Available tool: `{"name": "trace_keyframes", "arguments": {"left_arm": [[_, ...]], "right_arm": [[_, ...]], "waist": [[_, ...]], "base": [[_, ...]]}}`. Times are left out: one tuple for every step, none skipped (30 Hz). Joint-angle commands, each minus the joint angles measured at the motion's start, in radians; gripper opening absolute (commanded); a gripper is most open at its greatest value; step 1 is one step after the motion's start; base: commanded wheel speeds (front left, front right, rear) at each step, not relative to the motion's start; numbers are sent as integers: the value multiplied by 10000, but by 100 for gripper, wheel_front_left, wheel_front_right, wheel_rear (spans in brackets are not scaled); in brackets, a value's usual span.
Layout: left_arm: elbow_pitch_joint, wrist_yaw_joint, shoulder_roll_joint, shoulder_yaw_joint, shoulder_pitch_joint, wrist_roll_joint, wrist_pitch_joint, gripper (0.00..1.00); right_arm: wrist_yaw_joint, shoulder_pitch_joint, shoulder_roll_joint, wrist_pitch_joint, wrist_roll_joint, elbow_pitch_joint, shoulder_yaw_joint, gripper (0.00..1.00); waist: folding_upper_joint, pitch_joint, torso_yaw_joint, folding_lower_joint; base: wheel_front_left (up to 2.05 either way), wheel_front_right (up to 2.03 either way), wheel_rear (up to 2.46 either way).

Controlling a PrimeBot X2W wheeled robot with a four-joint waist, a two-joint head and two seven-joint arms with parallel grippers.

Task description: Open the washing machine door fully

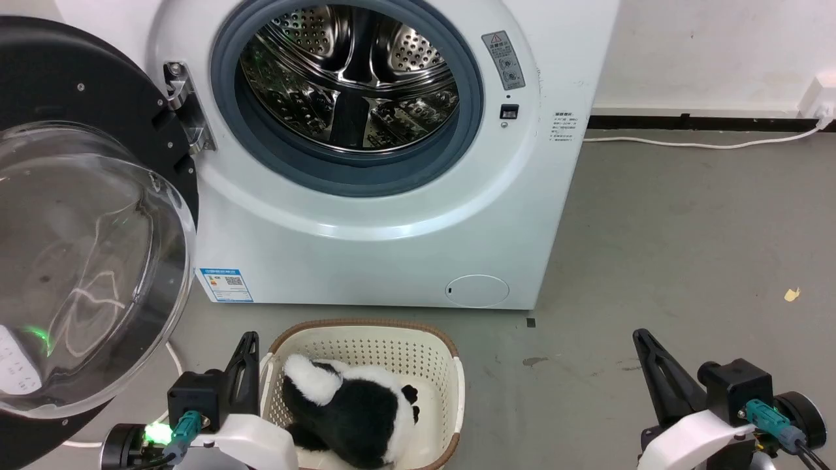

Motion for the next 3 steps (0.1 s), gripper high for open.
{"name": "trace_keyframes", "arguments": {"left_arm": [[-41,-41,8,-5,-153,89,3,0],[-41,-41,8,-5,-153,89,3,0],[-41,-41,8,-5,-153,89,3,0]], "right_arm": [[8,-122,26,5,-76,-43,-11,0],[8,-122,26,5,-76,-43,-11,0],[8,-122,26,5,-76,-43,-11,0]], "waist": [[0,0,1,0],[0,0,1,0],[0,0,1,0]], "base": [[0,0,0],[0,0,0],[0,0,0]]}}
